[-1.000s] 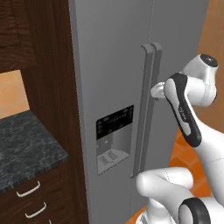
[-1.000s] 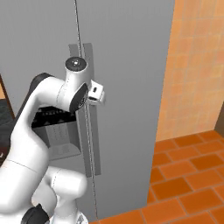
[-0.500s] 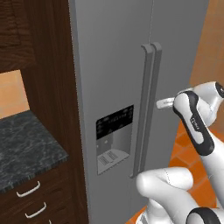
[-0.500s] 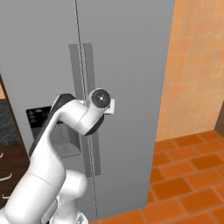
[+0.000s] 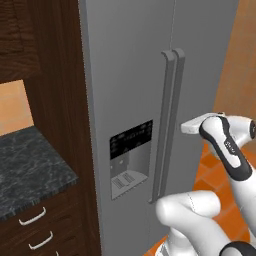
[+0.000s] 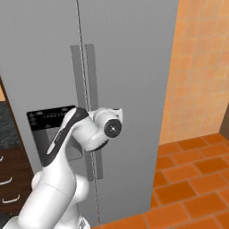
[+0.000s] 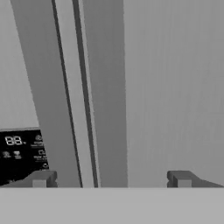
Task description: Take the strawberry from the fridge and place it on top of the pancake, located on the dining counter.
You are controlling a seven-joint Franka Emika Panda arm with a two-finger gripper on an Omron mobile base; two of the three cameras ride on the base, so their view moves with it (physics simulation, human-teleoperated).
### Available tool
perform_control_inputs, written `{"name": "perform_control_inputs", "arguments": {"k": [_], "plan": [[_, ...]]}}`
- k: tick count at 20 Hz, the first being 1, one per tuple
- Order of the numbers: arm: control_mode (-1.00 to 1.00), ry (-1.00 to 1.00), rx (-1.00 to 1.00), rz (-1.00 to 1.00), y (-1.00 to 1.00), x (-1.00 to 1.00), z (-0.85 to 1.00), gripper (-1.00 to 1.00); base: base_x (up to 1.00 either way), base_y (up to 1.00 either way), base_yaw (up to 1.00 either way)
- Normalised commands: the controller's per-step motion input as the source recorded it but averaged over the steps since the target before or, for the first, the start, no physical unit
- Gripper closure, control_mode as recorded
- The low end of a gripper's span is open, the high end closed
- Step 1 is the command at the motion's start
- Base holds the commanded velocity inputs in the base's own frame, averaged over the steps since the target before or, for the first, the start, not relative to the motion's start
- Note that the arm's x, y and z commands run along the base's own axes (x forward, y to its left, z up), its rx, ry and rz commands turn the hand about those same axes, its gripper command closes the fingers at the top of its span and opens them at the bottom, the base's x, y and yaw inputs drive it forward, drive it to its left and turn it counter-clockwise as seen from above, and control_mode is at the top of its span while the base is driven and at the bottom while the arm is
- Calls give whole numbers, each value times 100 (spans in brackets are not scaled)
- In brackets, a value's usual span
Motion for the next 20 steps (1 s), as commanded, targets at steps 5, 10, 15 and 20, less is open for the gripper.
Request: {"name": "perform_control_inputs", "arguments": {"k": [5,10,15,20], "plan": [[-100,-12,0,3,0,52,-1,-100,0,0,0],[-100,-6,0,18,0,40,-2,-100,0,0,0],[-100,-5,0,13,0,26,-4,-100,0,0,0],[-100,-2,0,-2,43,17,-2,-100,0,0,0]]}}
